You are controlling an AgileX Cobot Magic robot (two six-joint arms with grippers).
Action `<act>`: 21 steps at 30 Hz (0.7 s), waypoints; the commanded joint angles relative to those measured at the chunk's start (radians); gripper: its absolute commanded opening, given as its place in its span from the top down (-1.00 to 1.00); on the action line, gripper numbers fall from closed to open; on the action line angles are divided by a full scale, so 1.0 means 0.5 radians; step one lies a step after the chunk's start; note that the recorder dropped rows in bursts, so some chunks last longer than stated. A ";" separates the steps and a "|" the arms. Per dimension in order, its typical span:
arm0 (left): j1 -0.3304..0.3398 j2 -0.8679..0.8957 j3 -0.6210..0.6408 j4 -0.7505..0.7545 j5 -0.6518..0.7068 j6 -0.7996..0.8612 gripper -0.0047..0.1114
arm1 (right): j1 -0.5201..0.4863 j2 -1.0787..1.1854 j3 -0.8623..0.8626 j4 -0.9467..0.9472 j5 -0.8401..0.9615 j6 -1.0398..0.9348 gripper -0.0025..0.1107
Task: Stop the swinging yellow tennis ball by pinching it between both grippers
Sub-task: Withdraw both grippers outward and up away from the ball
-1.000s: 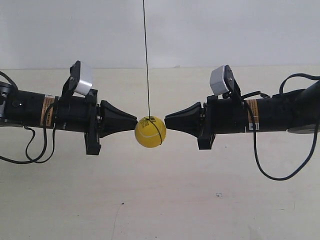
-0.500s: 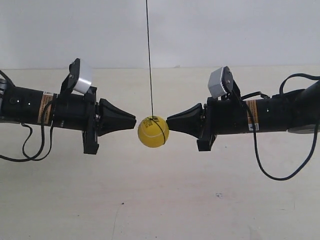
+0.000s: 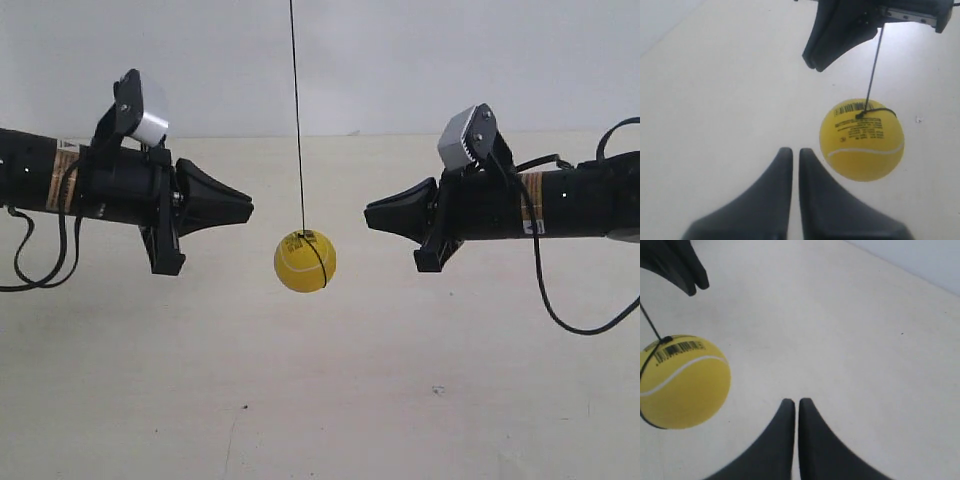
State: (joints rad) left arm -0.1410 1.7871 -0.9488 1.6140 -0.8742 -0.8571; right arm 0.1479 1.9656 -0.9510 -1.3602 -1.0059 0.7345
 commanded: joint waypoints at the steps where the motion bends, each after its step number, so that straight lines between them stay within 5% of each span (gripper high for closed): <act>1: -0.017 -0.214 0.030 0.109 0.213 -0.176 0.84 | -0.016 -0.139 -0.006 -0.106 0.032 0.034 0.96; 13: -0.017 -1.225 0.196 0.082 0.820 -0.542 0.84 | -0.016 -0.820 -0.006 -0.188 0.424 0.376 0.96; 21: -0.017 -2.104 0.369 -0.172 0.924 -0.611 0.84 | -0.016 -1.550 -0.006 -0.409 0.460 0.766 0.96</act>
State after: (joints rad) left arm -0.1410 0.8647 -0.7929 1.5898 -0.4450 -1.1814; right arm 0.1479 1.3104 -0.9529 -1.5318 -0.7744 1.0568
